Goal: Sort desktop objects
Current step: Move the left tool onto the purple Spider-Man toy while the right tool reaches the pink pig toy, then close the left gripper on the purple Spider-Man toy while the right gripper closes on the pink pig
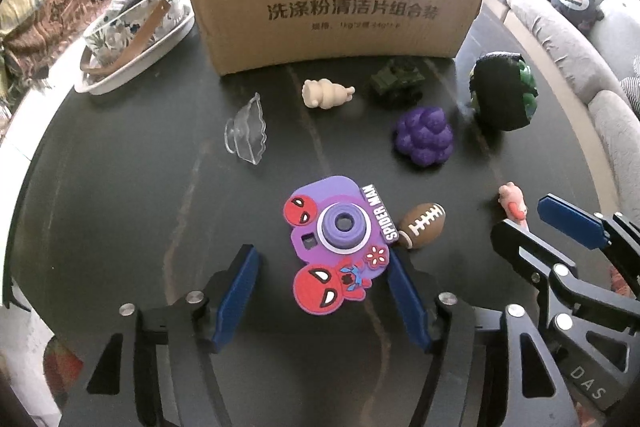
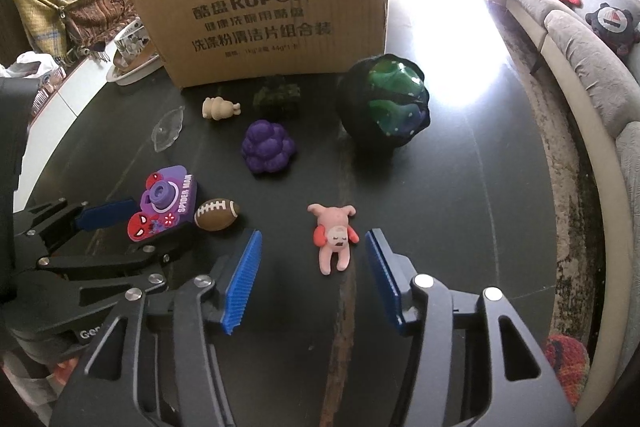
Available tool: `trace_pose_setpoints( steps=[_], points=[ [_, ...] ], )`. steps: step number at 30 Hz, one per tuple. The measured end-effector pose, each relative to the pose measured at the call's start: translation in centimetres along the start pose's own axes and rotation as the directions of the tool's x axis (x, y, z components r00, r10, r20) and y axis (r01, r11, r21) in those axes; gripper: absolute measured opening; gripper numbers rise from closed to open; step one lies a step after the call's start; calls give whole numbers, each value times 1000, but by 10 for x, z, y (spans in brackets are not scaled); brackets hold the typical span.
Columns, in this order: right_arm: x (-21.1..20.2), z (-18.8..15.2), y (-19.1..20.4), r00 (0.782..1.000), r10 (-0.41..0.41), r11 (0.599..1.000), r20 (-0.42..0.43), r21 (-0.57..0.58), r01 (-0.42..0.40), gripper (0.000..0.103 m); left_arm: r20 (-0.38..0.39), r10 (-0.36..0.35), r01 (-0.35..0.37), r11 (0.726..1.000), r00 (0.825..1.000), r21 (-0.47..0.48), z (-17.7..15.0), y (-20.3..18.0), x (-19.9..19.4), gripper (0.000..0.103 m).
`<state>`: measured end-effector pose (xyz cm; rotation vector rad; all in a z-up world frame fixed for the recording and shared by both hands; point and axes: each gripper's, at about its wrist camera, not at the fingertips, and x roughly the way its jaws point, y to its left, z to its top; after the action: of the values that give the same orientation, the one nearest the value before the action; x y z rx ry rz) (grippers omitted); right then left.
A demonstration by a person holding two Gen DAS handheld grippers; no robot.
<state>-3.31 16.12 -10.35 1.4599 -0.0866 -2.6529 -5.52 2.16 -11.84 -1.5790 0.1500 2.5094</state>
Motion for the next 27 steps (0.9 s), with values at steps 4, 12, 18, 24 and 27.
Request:
trace_pose_setpoints(
  steps=[4, 12, 18, 24, 27],
  points=[
    [4, 0, 0, 1000, -2, 1000, 0, -2, 2, 48, 23, 1, -2, 1000, 1000, 3, -1, -1, -1, 50],
    [11, -1, -1, 999, -41, 999, -3, -13, 41, 29, 59, 24, -26, 999, 998, 43, -3, -5, -2, 40],
    [12, -2, -4, 998, -56, 998, 7, -19, 57, 19, 55, -3, 2, 1000, 999, 8, 1, 0, -1, 39],
    [7, -2, 0, 999, -40, 999, 6, -25, 41, 14, 66, 0, 0, 1000, 998, 13, 0, -2, -7, 39],
    [6, -2, 4, 1000, -27, 999, 7, -33, 27, 14, 88, 21, -24, 999, 996, 30, -1, -6, -13, 39]
  ],
)
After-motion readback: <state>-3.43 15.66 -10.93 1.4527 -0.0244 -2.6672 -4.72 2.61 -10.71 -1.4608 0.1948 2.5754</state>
